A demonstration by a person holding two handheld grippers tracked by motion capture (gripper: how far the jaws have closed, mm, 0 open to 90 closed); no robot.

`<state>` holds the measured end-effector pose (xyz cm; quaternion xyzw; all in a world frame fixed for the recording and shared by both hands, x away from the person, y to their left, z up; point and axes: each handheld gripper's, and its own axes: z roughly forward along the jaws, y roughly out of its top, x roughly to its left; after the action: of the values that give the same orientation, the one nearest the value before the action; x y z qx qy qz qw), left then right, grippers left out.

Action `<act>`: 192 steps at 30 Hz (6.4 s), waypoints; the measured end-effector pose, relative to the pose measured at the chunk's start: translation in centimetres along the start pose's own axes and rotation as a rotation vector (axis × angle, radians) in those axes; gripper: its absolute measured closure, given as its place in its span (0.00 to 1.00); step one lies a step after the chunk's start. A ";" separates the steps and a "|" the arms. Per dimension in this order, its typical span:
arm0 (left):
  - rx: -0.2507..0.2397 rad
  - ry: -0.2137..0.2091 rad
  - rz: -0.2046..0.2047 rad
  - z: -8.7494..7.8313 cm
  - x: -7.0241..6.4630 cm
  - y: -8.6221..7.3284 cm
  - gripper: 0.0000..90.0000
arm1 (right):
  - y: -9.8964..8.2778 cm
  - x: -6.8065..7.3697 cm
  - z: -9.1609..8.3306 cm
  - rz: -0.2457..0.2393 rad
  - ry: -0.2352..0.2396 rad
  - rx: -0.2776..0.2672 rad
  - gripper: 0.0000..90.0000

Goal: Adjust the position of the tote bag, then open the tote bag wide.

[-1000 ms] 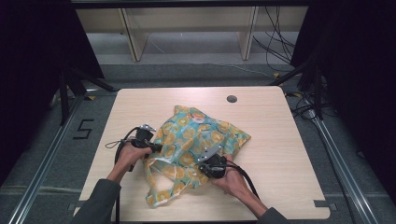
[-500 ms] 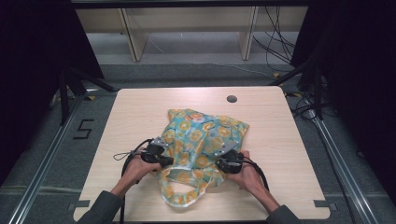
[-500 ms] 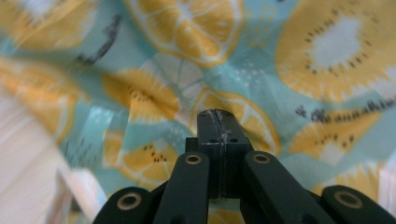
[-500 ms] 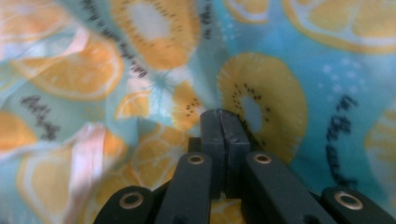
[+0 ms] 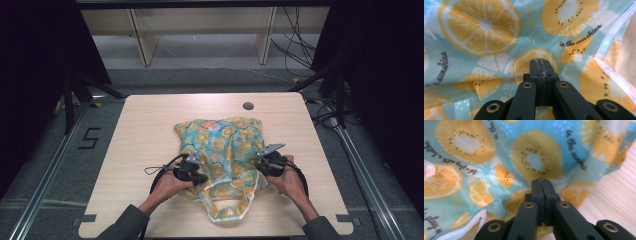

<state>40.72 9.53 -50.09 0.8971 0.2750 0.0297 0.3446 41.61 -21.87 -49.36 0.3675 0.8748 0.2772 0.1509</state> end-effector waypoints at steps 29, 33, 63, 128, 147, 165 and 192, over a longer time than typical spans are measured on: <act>-0.201 0.024 0.001 -6.7 -3.2 -1.5 0.36 | 1.2 5.1 -6.1 -0.025 0.170 -0.174 0.55; -0.200 0.007 0.020 -6.4 -4.0 -1.3 0.34 | 1.4 6.0 -6.1 -0.041 0.178 -0.164 0.54; -0.308 0.136 0.058 -7.8 1.4 9.7 0.99 | 0.7 8.8 -7.0 -0.201 0.320 -0.104 0.99; 0.011 0.062 0.021 -1.4 4.4 10.9 0.99 | 15.5 -4.6 -0.7 0.027 -0.017 -0.129 1.00; -0.035 0.284 -0.266 0.6 13.0 11.6 1.00 | 14.8 0.6 2.8 -0.191 0.139 0.092 1.00; -0.064 0.078 -0.026 -3.0 6.2 11.5 0.97 | 15.3 -8.8 7.5 0.038 -0.145 0.165 1.00; -0.094 0.065 -0.153 2.6 8.2 16.7 0.99 | 16.1 -1.5 1.2 -0.194 0.130 0.095 1.00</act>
<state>56.24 1.99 -42.55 0.8549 0.3519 0.0453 0.3784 52.17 -13.25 -40.64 0.2692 0.9264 0.2426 0.1023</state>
